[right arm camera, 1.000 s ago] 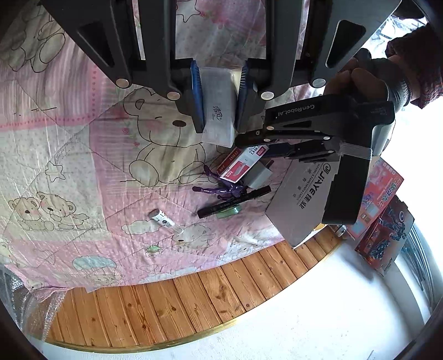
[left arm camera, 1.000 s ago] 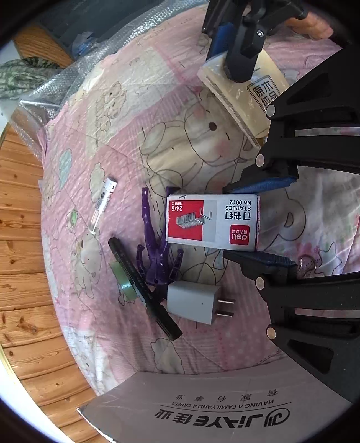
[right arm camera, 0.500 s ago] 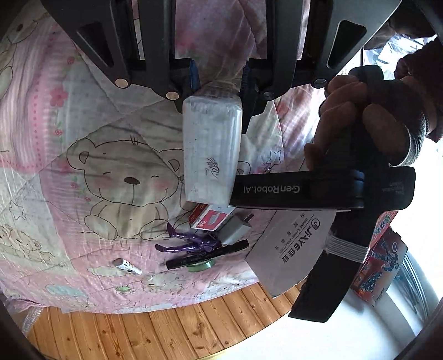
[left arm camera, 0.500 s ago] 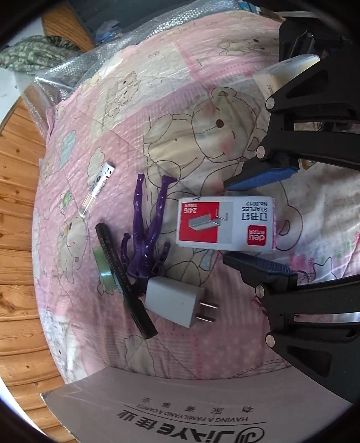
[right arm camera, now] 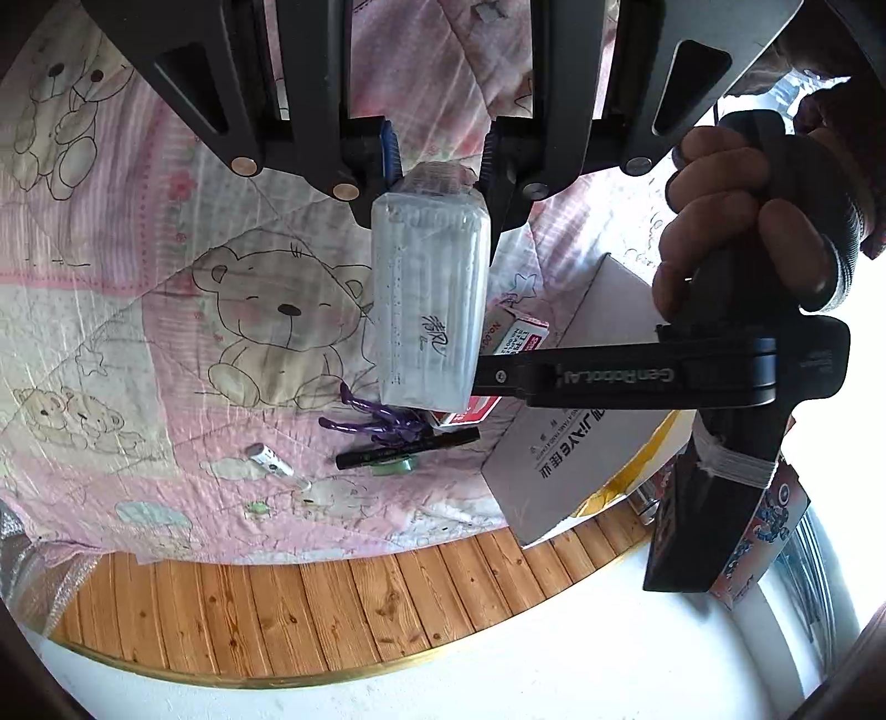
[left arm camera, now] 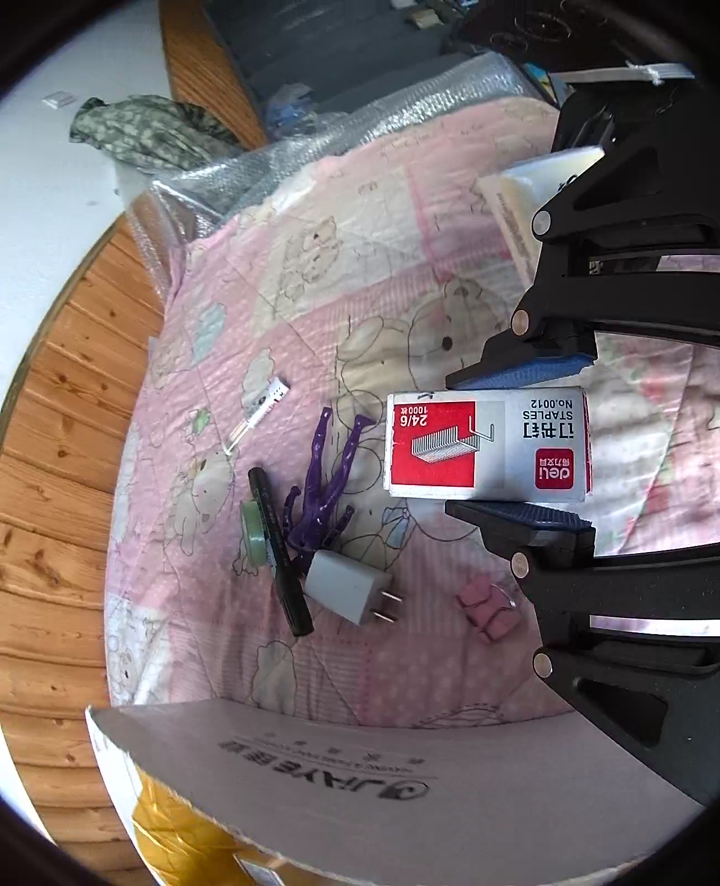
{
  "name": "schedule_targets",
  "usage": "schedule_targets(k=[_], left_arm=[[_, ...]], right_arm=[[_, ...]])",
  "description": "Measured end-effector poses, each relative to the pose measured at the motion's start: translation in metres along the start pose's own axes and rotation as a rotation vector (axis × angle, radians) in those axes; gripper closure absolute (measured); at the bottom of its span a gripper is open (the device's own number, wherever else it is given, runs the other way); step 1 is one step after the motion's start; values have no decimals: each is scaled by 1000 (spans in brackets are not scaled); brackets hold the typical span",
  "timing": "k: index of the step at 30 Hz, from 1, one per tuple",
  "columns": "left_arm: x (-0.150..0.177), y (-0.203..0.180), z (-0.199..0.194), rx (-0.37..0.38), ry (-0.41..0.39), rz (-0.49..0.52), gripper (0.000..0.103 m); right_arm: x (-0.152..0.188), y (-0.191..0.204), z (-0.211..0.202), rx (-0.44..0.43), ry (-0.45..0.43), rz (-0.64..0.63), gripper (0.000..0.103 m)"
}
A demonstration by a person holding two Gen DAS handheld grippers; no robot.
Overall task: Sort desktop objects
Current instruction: 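Lift the tissue pack with the right tool while the left tool lifts the staples box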
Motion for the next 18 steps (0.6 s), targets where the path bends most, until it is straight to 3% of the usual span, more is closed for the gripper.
schedule_targets(k=[9, 18], left_arm=[[24, 4, -53, -17, -71, -32, 65], [28, 0, -97, -31, -138, -38, 65]], right_arm=[[4, 34, -16, -5, -2, -81, 79], [2, 60, -35, -6, -16, -148, 79]])
Point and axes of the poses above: each gripper's, at about its wrist camera, not at the fingertips, and z roughly the way its jaws point, y to its left, x to its underside, the point moved 8 cm from there along z, roughly the way its jaws point, and after that the axes turned 9 degrees about y, right-handed, at the moved point
